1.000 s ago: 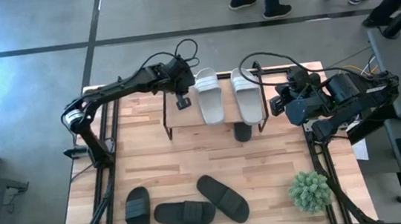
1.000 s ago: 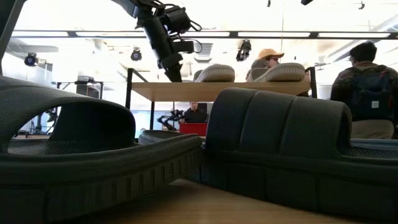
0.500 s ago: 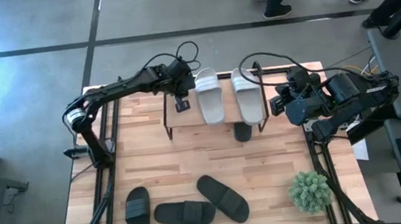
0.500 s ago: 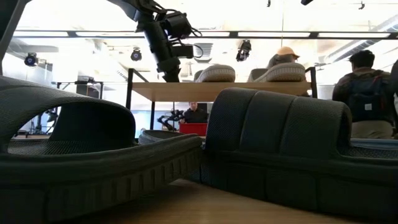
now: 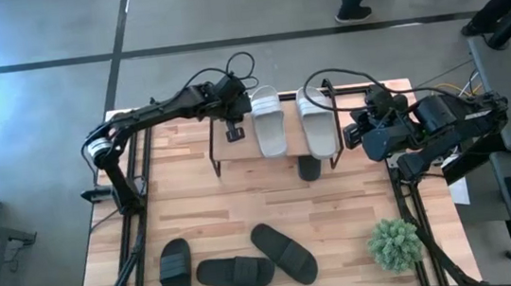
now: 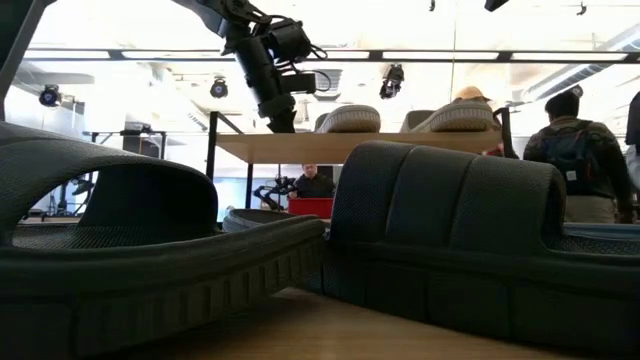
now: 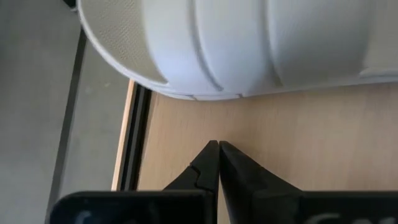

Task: Pick and place slides into the shelf
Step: Put the gray slipper on the shelf

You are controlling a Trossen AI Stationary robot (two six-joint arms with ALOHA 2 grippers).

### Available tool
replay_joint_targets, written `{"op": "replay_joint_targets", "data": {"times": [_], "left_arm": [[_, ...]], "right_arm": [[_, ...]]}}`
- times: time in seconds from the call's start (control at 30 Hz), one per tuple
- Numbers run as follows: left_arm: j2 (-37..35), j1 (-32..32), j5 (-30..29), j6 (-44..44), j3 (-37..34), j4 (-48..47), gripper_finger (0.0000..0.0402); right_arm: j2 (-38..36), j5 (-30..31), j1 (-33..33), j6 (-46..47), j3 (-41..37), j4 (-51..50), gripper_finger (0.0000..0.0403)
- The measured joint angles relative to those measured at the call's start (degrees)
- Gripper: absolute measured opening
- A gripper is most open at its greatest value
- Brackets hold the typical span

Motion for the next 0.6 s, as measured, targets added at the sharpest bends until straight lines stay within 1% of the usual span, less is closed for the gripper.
{"op": "replay_joint_targets", "data": {"times": [0.23, 0.33, 0.47, 0.6], "left_arm": [[-0.23, -1.39, -0.13, 0.01, 5.21, -10.53, 0.0], [0.49, -1.65, -0.3, 0.04, 6.94, -12.19, 0.0], [3.56, -2.0, -0.01, 0.62, 9.69, -12.93, 0.0], [7.56, -1.97, 0.27, 1.67, 13.84, -16.65, 0.0]], "right_arm": [[0.0, -1.77, 0.0, 0.34, -0.37, 0.0, 0.0008], [-0.02, -2.21, 0.0, 0.63, -0.37, 0.0, 0.0008], [-0.02, -2.36, -0.01, 0.63, -0.37, 0.0, 0.0008], [-0.25, -3.27, -0.04, 0.65, -0.37, 0.02, 0.0008]]}}
